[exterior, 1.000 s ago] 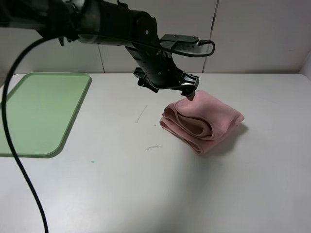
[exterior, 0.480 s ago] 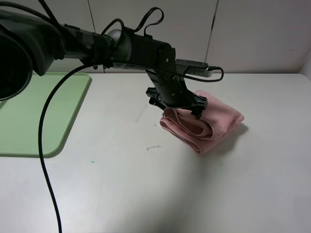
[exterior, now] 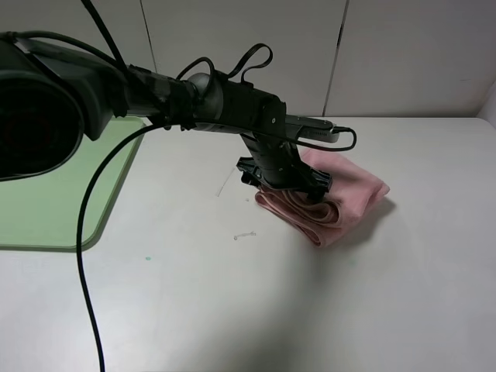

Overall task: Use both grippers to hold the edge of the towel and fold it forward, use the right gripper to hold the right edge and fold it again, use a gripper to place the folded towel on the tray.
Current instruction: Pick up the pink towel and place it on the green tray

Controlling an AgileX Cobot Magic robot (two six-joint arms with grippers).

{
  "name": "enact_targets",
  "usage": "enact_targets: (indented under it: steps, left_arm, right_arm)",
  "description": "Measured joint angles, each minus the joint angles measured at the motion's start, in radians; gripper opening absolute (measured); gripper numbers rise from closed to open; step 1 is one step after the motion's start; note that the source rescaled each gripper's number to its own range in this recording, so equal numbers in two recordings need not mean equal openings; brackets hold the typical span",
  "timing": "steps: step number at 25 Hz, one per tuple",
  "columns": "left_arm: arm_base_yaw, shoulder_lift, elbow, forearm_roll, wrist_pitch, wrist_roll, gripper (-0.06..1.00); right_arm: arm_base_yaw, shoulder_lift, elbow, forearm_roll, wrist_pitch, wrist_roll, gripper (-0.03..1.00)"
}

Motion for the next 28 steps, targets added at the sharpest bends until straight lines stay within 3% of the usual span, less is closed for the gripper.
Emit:
enact_targets:
  steps: [5, 8, 11, 17, 18, 28]
  left_arm:
    - [-0.003, 0.002, -0.001, -0.004, -0.008, -0.001, 1.00]
    - [-0.003, 0.004, -0.001, -0.008, -0.013, -0.001, 0.92]
    - [-0.005, 0.006, -0.002, -0.020, -0.017, -0.001, 0.74]
    - [-0.010, 0.012, -0.003, -0.037, -0.021, -0.002, 0.25]
    - [-0.010, 0.012, -0.003, -0.037, -0.021, -0.002, 0.21]
    - [-0.005, -0.001, -0.005, -0.037, 0.016, -0.003, 0.21]
  right_arm:
    - [0.000, 0.000, 0.000, -0.003, 0.000, 0.000, 1.00]
    - [0.000, 0.000, 0.000, -0.003, 0.000, 0.000, 1.00]
    - [0.000, 0.000, 0.000, -0.004, 0.000, 0.000, 1.00]
    - [0.000, 0.000, 0.000, -0.004, 0.000, 0.000, 1.00]
    - [0.000, 0.000, 0.000, -0.004, 0.000, 0.000, 1.00]
    - [0.000, 0.000, 0.000, -0.004, 0.000, 0.000, 1.00]
